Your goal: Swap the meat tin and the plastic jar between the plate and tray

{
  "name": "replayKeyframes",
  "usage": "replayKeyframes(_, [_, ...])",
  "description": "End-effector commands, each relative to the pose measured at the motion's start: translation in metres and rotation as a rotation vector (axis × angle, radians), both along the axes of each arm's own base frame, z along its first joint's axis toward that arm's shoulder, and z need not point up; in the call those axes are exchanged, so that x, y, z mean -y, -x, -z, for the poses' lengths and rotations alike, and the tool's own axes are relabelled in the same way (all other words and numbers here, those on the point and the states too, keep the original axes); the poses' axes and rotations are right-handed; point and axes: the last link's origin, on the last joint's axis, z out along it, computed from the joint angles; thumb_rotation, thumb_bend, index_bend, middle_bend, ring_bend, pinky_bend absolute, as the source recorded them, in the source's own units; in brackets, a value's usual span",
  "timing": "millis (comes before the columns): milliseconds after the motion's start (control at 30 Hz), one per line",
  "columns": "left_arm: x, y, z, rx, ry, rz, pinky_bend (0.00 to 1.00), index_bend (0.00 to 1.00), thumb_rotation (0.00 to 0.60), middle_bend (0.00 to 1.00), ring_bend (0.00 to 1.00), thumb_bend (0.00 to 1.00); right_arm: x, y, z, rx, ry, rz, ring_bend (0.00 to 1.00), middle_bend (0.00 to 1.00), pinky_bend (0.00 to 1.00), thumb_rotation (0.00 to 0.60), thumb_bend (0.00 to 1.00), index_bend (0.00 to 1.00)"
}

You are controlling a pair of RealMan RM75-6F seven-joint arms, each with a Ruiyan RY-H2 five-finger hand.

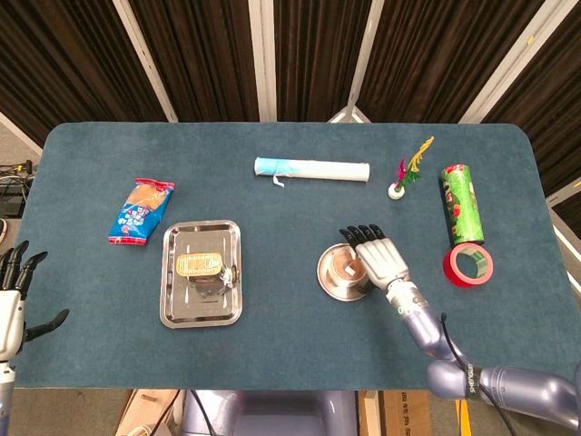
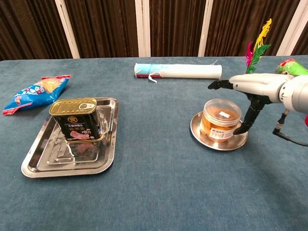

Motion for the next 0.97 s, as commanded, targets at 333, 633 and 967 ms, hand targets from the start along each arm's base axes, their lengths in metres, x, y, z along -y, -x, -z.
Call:
replayKeyframes(333, [0.002,0.002,0.000,-0.026,0.027,-0.036,0.05,0.17,0.600,0.00,0.00,0.13,-0.060,0.034,-0.075,0.136,0.350,-0.040,0.00,0.00,0.00,0.600,0.00,0.00])
replayKeyframes(633, [0.011,-0.004,0.009,-0.050,0.098,-0.031,0.05,0.17,0.600,0.00,0.00,0.13,-0.122,0.114,-0.109,0.021,0.539,-0.020,0.00,0.00,0.00,0.600,0.00,0.00])
replayKeyframes(967, [0.010,-0.004,0.008,-0.047,0.073,0.004,0.05,0.17,0.600,0.00,0.00,0.13,-0.130,0.116,-0.121,-0.019,0.608,-0.054,0.00,0.00,0.00,0.600,0.00,0.00])
